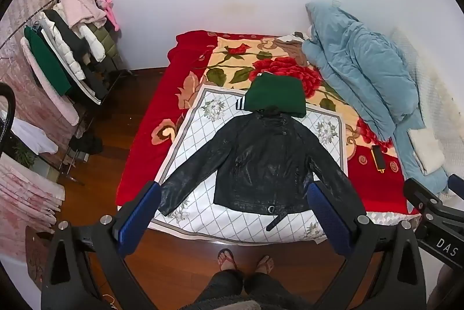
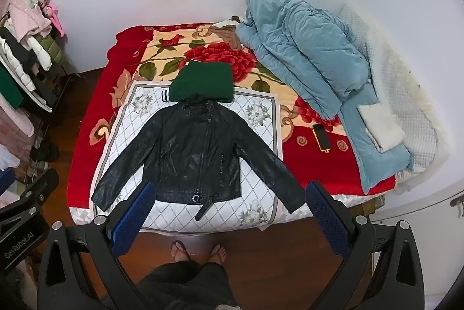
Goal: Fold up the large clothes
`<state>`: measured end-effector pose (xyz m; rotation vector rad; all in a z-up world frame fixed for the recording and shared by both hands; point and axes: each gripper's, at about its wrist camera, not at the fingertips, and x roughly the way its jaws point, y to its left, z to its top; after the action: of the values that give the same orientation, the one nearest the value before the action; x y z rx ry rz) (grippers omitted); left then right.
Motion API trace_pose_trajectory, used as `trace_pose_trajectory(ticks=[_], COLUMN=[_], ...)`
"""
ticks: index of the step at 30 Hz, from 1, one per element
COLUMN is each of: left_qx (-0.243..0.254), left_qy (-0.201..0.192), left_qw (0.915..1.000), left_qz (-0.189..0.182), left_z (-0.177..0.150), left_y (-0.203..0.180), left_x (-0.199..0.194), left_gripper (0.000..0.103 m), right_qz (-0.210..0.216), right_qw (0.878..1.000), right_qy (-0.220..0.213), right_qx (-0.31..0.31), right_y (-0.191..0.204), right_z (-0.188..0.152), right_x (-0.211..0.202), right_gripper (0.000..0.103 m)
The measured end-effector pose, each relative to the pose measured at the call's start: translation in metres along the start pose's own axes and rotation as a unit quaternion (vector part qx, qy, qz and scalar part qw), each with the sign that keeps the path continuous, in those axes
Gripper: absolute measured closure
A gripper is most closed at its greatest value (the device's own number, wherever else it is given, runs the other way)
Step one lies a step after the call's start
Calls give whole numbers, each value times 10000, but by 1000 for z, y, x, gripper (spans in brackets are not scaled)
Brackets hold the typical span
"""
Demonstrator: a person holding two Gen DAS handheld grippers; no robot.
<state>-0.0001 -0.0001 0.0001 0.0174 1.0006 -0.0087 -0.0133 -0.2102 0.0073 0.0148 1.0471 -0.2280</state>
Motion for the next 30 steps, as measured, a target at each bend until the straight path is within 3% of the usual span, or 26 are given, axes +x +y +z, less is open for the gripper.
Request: trace_pose_trajectory(ticks=[30], left_qx=[50], left_qy=[-20], left_qw=[10000], left_qz=[8], left_z=[12], left_y=[-5], left_x=[-3], left_gripper=[0], right_qz=[-15], right_qw=[10000], right_qy=[13], right_qx=[-16], right_y=[0], right_z=[4], right_x=[-1], right_gripper=[0])
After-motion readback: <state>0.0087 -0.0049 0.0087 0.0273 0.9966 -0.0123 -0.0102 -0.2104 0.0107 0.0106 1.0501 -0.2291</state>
